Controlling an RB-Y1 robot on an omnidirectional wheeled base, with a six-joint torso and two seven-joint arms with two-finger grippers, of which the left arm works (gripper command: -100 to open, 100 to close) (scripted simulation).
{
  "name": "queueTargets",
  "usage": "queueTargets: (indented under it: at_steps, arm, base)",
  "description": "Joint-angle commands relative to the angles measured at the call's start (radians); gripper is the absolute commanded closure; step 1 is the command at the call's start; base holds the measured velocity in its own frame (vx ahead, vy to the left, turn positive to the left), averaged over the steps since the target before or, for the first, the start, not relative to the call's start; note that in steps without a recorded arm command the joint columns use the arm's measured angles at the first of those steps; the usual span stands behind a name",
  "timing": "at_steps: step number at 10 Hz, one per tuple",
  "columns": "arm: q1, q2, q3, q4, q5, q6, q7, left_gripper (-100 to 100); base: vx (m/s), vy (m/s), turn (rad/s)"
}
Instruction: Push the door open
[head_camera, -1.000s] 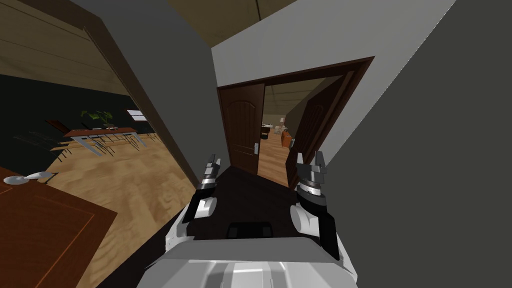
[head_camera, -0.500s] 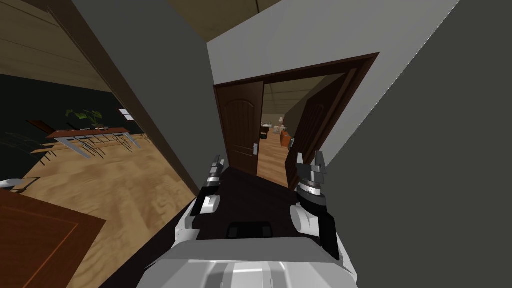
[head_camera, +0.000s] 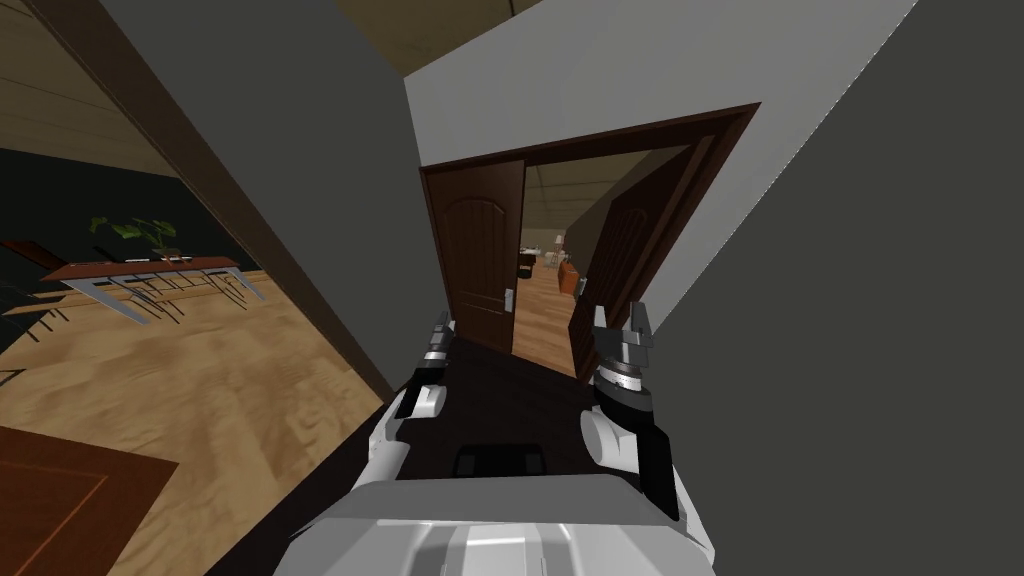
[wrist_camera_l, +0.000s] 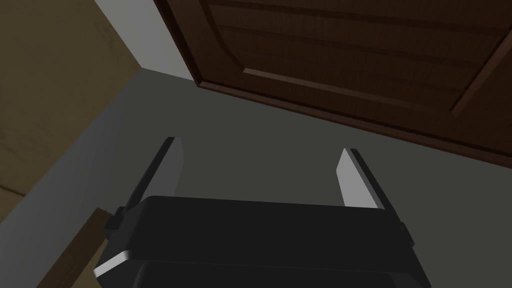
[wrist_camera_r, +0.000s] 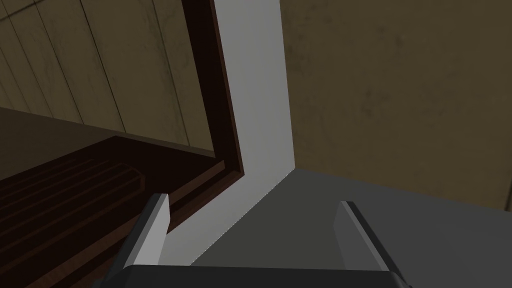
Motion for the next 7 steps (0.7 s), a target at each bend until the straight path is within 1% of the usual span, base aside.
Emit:
queueTargets:
  at_steps: [1,2,3,5,6,7]
  arm:
    - [-0.025,0.003,-0.003,0.048,0.0,0.0,0.006,-100]
    - [-0.047,0.004,-0.006,0.074,0.0,0.001,0.01,-100]
    - [-0.047,0.004,-0.006,0.084,0.0,0.001,0.01,-100]
    - [-0.091,0.006,-0.013,0.149,-0.001,0.003,0.018,-100]
    - [-0.091,0.006,-0.013,0.157,-0.001,0.003,0.018,-100]
    - [-0.113,0.007,-0.016,0.194,-0.002,0.003,0.022,-100]
  base:
    - [0.063,0.009,-0.03]
    - [0.077,0.019,-0.069]
    - [0.057,0.014,-0.021]
    - [0.07,0.003,-0.046]
    - [0.064,0.007,-0.023]
    - [0.062,0.0,-0.035]
